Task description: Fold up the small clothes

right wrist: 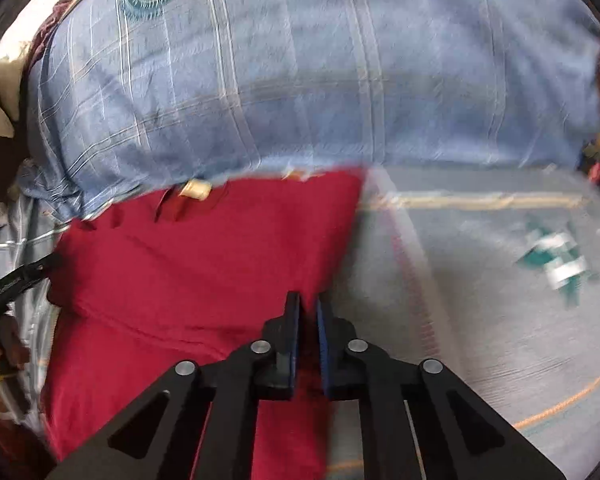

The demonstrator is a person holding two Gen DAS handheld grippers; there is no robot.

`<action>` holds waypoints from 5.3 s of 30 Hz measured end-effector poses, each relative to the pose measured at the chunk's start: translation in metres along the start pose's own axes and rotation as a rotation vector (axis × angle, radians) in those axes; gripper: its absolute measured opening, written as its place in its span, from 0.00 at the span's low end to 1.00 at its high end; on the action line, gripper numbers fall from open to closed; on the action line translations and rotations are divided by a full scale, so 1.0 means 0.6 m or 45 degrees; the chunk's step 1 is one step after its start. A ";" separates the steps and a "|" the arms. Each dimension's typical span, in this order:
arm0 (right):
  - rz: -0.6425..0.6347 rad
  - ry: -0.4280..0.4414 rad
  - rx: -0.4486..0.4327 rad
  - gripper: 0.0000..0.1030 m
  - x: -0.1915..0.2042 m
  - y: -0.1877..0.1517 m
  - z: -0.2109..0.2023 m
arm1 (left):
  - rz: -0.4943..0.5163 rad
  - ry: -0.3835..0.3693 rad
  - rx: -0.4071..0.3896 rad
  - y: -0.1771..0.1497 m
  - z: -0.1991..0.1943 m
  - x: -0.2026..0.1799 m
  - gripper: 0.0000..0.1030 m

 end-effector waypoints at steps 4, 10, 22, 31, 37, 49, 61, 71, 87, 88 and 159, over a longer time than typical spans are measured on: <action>0.102 -0.063 0.063 0.00 -0.053 -0.016 0.021 | 0.009 0.025 0.033 -0.008 0.011 0.000 0.51; 0.029 0.160 -0.124 0.60 0.034 0.017 -0.031 | 0.007 0.125 0.090 -0.019 0.036 0.015 0.51; -0.103 -0.036 0.059 0.26 0.039 -0.030 -0.009 | -0.079 0.116 0.102 -0.022 0.044 0.036 0.62; -0.063 -0.061 0.133 0.46 0.034 -0.060 0.012 | -0.080 0.103 0.078 -0.075 -0.079 0.077 0.61; -0.028 0.035 0.028 0.51 0.052 -0.067 -0.075 | -0.056 0.105 0.131 -0.141 -0.108 0.081 0.61; 0.008 0.128 0.104 0.61 0.057 -0.168 -0.139 | -0.133 0.090 0.140 -0.131 -0.083 0.082 0.60; -0.042 0.170 0.197 0.67 0.061 -0.264 -0.160 | 0.022 0.115 0.118 -0.211 -0.189 0.051 0.61; -0.055 0.149 0.218 0.68 0.064 -0.298 -0.162 | 0.026 0.132 0.107 -0.261 -0.275 0.042 0.61; 0.083 0.229 0.186 0.75 0.055 -0.300 -0.188 | -0.011 0.026 0.272 -0.351 -0.309 0.030 0.61; 0.085 0.233 0.186 0.75 0.053 -0.302 -0.190 | -0.012 0.020 0.276 -0.352 -0.309 0.029 0.61; -0.052 0.481 0.176 0.09 0.085 -0.330 -0.267 | 0.075 -0.171 0.141 -0.280 -0.391 -0.006 0.08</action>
Point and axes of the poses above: each gripper's, at about its wrist camera, not at the fingertips, and z roughly the way its jaws point, x to its left, y to its top, the point moved 8 cm from there along z, roughly the way its jaws point, and after that the axes turned 4 degrees about -x, right-handed, at the moved point
